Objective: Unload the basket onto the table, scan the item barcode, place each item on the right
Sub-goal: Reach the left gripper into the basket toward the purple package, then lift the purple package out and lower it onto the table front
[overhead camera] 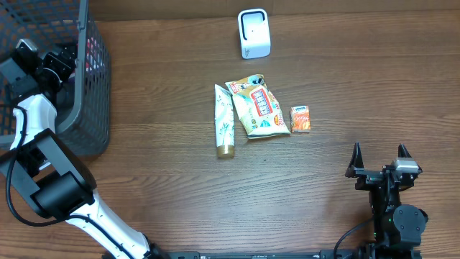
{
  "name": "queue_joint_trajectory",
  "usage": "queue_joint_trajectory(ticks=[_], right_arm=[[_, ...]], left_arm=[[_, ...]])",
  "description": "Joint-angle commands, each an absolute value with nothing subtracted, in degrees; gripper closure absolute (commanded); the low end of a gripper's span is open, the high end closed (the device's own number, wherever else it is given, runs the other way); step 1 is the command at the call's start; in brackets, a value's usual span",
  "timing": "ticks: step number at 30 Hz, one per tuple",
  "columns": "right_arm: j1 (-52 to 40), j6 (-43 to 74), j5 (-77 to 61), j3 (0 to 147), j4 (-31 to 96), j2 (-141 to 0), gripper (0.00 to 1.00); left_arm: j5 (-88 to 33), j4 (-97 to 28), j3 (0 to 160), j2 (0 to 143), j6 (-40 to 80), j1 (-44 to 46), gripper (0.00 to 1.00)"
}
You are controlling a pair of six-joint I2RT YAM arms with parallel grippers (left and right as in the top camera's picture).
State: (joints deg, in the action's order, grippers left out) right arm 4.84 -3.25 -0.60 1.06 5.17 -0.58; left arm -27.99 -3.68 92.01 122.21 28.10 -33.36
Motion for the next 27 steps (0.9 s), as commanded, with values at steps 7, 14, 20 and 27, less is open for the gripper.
queue_joint_trajectory(ticks=[7, 14, 20, 27], right_arm=[[4.6, -3.5, -0.1, 0.5, 4.8, -0.2, 0.00], [4.6, -3.5, -0.1, 0.5, 4.8, -0.2, 0.00], [4.6, -3.5, -0.1, 0.5, 4.8, -0.2, 0.00], [4.6, -3.5, -0.1, 0.5, 4.8, -0.2, 0.00]], left_arm=[[-28.2, -3.0, 92.1, 120.6, 26.0, -32.9, 0.05], [-26.6, -5.1, 92.0, 121.4, 23.7, -32.2, 0.00], [-26.8, -7.1, 92.0, 126.1, 23.0, -31.2, 0.00], [-26.4, -8.9, 92.0, 129.3, 21.5, -31.5, 0.17]])
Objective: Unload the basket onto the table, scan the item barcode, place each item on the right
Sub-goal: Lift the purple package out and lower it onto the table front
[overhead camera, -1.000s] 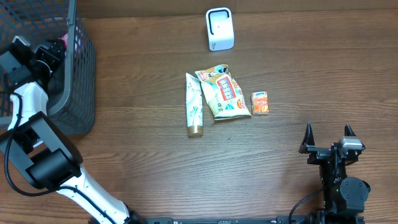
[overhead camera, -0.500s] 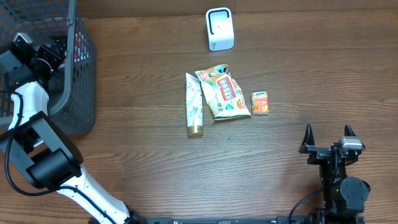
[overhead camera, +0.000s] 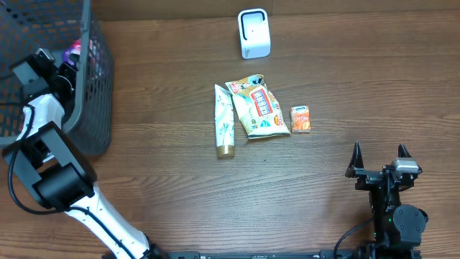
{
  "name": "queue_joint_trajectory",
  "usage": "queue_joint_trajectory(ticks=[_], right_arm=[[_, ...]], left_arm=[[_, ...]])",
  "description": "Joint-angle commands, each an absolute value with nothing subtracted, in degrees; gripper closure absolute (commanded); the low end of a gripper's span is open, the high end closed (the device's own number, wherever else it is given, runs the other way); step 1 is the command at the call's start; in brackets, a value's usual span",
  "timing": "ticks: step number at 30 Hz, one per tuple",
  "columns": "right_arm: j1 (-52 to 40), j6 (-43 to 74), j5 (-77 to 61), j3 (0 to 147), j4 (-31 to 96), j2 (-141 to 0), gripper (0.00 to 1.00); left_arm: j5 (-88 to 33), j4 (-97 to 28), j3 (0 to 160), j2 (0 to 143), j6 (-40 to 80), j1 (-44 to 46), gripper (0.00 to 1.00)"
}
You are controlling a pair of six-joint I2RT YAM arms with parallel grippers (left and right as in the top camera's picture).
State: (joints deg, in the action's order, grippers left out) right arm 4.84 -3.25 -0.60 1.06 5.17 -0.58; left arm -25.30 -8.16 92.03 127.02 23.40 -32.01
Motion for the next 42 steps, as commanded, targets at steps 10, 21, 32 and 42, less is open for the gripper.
queue_joint_trajectory(ticks=[10, 21, 32, 42], right_arm=[[4.6, -3.5, -0.1, 0.5, 4.8, -0.2, 0.00], [4.6, -3.5, -0.1, 0.5, 4.8, -0.2, 0.00], [4.6, -3.5, -0.1, 0.5, 4.8, -0.2, 0.00], [4.6, -3.5, -0.1, 0.5, 4.8, -0.2, 0.00]], left_arm=[[-36.2, -8.3, 92.1, 127.2, 24.1, -34.1, 0.96], [-38.7, -18.2, 92.1, 104.9, 23.4, -42.1, 0.96], [-42.9, -23.2, 92.1, 84.3, 24.8, -40.6, 0.96], [-44.6, -41.2, 91.9, 72.4, 24.7, -12.5, 0.96]])
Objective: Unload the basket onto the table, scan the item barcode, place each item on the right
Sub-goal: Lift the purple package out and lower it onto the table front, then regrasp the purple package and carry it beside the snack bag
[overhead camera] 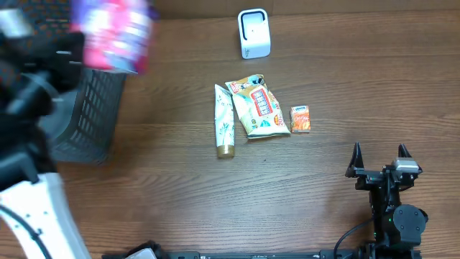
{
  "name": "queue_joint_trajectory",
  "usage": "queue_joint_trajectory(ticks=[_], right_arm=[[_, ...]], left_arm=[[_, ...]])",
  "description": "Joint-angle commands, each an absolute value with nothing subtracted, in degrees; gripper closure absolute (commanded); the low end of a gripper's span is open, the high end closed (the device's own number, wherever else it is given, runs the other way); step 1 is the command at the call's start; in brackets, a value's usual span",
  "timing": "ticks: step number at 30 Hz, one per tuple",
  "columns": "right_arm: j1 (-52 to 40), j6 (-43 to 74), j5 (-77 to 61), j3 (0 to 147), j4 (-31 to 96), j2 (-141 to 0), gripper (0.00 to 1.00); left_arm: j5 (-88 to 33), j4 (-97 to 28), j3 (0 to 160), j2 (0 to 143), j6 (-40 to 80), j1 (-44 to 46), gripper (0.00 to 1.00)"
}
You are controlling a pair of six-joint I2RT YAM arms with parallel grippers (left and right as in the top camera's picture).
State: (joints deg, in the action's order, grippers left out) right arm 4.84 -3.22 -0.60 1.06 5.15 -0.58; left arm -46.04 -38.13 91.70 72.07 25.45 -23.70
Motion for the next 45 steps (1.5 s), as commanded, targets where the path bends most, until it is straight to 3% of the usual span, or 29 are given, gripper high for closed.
queue_joint_trajectory(ticks=[1, 9, 16, 21, 26, 29, 31, 34, 35, 39, 44, 45], right_arm=[[4.6, -3.5, -0.1, 0.5, 4.8, -0.2, 0.00], [4.6, -3.5, -0.1, 0.5, 4.8, -0.2, 0.00], [4.6, -3.5, -0.1, 0.5, 4.8, -0.2, 0.00], [4.6, -3.5, -0.1, 0.5, 4.8, -0.2, 0.00], [4.6, -3.5, -0.1, 0.5, 4.8, -0.2, 0.00], [4.6, -3.5, -0.1, 0.5, 4.8, -0.2, 0.00], [4.6, -3.5, -0.1, 0.5, 4.8, -0.2, 0.00], [4.6, -3.5, -0.1, 0.5, 4.8, -0.2, 0.00], [4.6, -3.5, -0.1, 0.5, 4.8, -0.2, 0.00], [4.6, -3.5, -0.1, 0.5, 4.8, -0.2, 0.00], [4.6, -3.5, -0.1, 0.5, 4.8, -0.2, 0.00], [4.6, -3.5, -0.1, 0.5, 4.8, -0.2, 0.00]], left_arm=[[-42.4, -42.4, 91.9, 72.9, 24.4, -8.4, 0.96], [-21.8, -46.3, 91.7, 83.1, 24.2, 20.8, 0.96], [-15.0, -36.3, 91.7, 98.6, 25.1, 34.0, 0.96], [-14.4, -30.9, 91.7, 106.0, 24.4, 36.3, 0.96], [-13.5, -33.8, 94.3, 104.1, 21.9, 32.4, 0.53], [-13.1, -38.2, 98.1, 101.6, 20.5, 29.7, 0.45], [-13.3, -43.1, 101.4, 99.8, 20.5, 27.2, 0.45], [-14.0, -51.7, 105.0, 97.5, 20.1, 25.0, 0.59], [-14.6, -55.2, 105.6, 96.9, 19.5, 24.6, 0.60], [-15.1, -70.2, 105.7, 95.9, 18.3, 25.2, 0.48], [-15.8, -84.2, 105.5, 96.3, 15.8, 26.4, 0.39], [-16.6, -85.7, 105.5, 96.3, 14.9, 26.5, 0.32]])
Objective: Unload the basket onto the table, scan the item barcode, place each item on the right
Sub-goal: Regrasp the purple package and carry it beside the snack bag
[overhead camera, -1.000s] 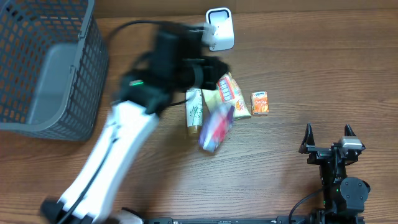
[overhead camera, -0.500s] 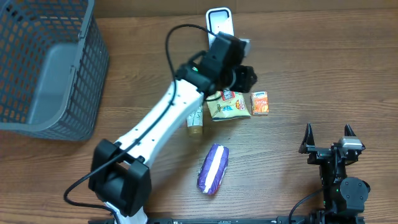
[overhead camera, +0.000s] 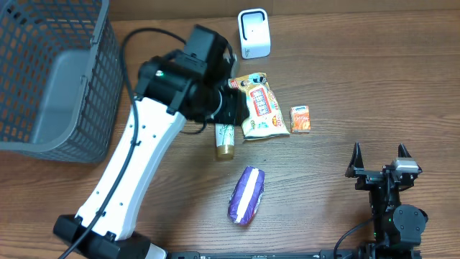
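Note:
A purple and white packet (overhead camera: pixel 247 195) lies flat on the wooden table, front of the middle, with nothing touching it. The white barcode scanner (overhead camera: pixel 254 34) stands at the far edge. My left arm reaches in from the front left, and its gripper (overhead camera: pixel 231 108) hangs over the upper end of a tube (overhead camera: pixel 226 141), beside a snack bag (overhead camera: pixel 261 106). The wrist hides the left fingers. At the front right my right gripper (overhead camera: pixel 379 160) stands open and holds nothing.
A grey mesh basket (overhead camera: pixel 50 79) fills the far left corner. A small orange box (overhead camera: pixel 300 119) lies to the right of the snack bag. The left arm's white link (overhead camera: pixel 136 173) crosses the table's left half.
The purple packet, held high by my left gripper near the basket, now lies on the table front of the middle. The left gripper has moved right, over the tube and snack bag. The right arm is unchanged.
My left gripper was down inside the basket, and stayed there with a pink-purple thing beside it. Then it was raised with the purple packet in it. Now the packet rests on the table, free of the gripper. The right arm never moved.

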{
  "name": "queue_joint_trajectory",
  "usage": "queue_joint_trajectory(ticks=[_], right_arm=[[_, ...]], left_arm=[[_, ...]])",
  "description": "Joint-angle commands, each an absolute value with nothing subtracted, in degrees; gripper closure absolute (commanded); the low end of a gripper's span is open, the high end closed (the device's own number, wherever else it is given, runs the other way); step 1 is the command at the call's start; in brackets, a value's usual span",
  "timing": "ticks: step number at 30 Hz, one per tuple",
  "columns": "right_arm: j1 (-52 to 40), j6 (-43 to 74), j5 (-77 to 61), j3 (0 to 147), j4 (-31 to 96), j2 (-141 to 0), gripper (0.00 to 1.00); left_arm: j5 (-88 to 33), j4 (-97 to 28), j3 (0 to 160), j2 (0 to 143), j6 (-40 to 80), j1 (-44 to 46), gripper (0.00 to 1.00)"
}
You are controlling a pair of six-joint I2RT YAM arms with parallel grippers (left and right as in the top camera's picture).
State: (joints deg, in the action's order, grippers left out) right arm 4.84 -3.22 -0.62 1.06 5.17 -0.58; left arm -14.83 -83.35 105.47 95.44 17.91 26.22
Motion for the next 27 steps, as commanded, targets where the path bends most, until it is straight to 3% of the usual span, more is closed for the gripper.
queue_joint_trajectory(ticks=[1, 3, 10, 18, 27], right_arm=[[4.6, -3.5, -0.1, 0.5, 4.8, -0.2, 0.00], [4.6, -3.5, -0.1, 0.5, 4.8, -0.2, 0.00], [4.6, -3.5, -0.1, 0.5, 4.8, -0.2, 0.00], [4.6, -3.5, -0.1, 0.5, 4.8, -0.2, 0.00], [4.6, -3.5, -0.1, 0.5, 4.8, -0.2, 0.00]], left_arm=[[-17.5, -87.5, 105.4, 96.3, 13.8, 26.8, 0.21], [-17.8, -89.8, 104.9, 96.3, 12.0, 27.4, 0.00], [-17.5, -88.2, 96.1, 96.3, 11.1, 32.3, 0.00], [-17.8, -77.4, 80.3, 96.3, 15.9, 37.9, 0.12], [-17.3, -70.1, 70.5, 96.3, 23.2, 40.7, 0.15]])
